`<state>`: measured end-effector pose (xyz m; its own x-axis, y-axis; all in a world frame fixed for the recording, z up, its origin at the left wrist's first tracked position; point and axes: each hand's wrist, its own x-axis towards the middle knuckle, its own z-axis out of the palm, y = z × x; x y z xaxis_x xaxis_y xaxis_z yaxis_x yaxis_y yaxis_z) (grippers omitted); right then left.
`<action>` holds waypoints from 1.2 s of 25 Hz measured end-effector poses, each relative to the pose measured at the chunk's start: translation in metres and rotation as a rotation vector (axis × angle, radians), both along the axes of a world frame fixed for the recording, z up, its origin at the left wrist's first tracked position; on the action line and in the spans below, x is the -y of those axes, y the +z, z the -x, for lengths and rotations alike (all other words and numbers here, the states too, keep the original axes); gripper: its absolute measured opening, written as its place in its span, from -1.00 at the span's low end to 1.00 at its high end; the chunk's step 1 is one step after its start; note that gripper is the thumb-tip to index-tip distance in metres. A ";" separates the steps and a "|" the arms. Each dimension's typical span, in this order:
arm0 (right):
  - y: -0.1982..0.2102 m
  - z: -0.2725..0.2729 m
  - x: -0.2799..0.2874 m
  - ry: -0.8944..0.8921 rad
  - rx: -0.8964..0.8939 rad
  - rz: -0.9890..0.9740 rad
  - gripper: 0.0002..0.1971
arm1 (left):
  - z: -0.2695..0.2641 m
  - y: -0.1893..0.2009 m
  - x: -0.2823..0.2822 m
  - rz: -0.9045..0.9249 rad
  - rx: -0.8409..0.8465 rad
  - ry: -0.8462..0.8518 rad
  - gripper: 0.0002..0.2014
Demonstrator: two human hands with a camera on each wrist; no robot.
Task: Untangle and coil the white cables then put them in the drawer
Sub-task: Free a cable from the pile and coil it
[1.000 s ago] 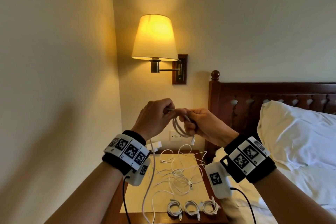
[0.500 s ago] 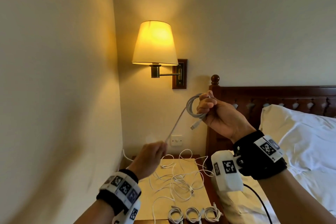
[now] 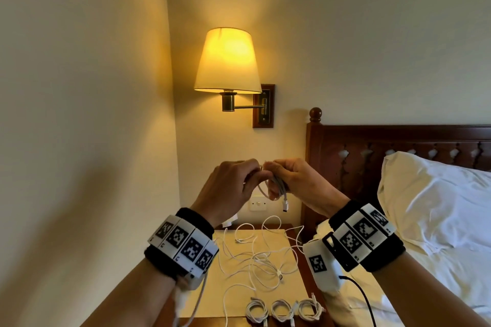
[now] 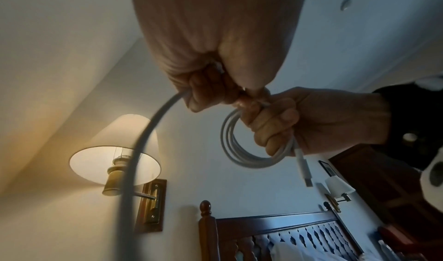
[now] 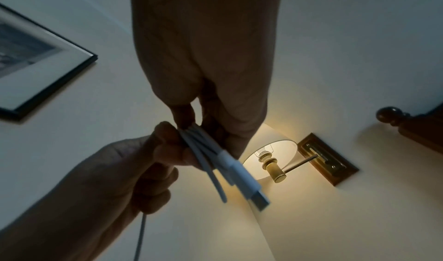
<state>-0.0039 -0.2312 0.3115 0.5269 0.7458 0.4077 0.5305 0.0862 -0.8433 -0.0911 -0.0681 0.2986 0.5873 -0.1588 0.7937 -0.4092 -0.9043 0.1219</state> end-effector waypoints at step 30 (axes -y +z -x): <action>-0.020 0.008 0.003 -0.480 -0.031 0.115 -0.83 | -0.020 -0.041 0.007 0.598 -0.089 0.181 -0.70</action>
<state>-0.0115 -0.2339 0.2911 0.8326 0.4554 0.3152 0.4618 -0.2564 -0.8491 -0.0714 -0.0753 0.2576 0.6312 0.4054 0.6613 -0.2214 -0.7229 0.6545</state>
